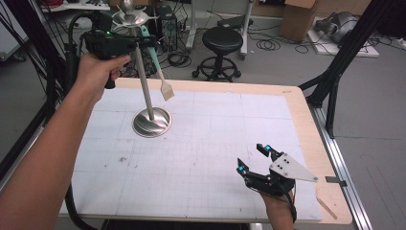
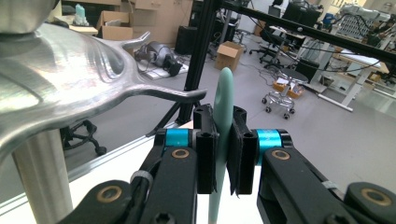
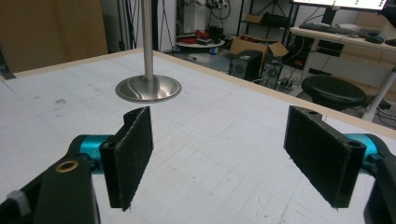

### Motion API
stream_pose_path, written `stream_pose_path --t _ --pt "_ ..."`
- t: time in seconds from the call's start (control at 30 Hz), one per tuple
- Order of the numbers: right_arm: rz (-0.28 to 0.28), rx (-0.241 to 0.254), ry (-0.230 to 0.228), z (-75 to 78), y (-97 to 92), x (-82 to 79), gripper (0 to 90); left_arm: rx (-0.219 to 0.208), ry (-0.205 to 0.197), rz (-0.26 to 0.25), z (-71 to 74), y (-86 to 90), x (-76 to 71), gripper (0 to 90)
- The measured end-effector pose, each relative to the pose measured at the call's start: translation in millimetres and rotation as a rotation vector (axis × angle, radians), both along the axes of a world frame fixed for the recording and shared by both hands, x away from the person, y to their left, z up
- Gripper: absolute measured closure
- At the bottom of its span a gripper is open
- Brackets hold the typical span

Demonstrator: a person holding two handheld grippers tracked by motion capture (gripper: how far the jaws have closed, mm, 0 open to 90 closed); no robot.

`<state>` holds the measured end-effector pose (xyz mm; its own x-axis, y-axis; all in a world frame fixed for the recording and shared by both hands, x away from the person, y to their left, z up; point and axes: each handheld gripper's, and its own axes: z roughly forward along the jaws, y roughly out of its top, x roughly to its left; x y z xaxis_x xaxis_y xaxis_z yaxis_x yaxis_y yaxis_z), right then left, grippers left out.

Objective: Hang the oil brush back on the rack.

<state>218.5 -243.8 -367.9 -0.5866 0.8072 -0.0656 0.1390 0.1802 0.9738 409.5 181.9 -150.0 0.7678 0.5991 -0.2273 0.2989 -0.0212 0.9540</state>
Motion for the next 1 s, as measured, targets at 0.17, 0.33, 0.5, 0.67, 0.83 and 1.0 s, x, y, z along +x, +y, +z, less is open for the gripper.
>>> stream_pose_path --t 0.17,0.33,0.5,0.67,0.83,1.0 --pt "0.0 -0.001 -0.002 0.1 0.7 -0.9 22.8 0.002 0.012 0.01 -1.9 -0.3 3.0 82.9" --pt "-0.004 0.006 -0.008 0.5 -0.5 -1.3 22.8 -0.017 0.018 0.025 -2.2 1.5 5.1 82.8" --pt "0.003 0.004 -0.007 0.2 -0.8 -1.6 22.8 -0.016 0.033 0.031 -3.8 1.5 7.7 82.8" --pt "0.003 0.005 -0.006 1.0 -1.3 -2.6 22.9 -0.013 0.034 0.041 -7.8 2.4 7.2 82.7" --pt "0.0 0.007 -0.004 0.8 -2.3 -3.7 22.9 0.032 -0.005 0.08 -12.3 5.6 0.7 78.1" --pt "0.0 0.01 0.001 0.9 -2.5 -4.6 22.8 0.07 -0.037 0.137 -20.7 18.1 -13.3 60.6"
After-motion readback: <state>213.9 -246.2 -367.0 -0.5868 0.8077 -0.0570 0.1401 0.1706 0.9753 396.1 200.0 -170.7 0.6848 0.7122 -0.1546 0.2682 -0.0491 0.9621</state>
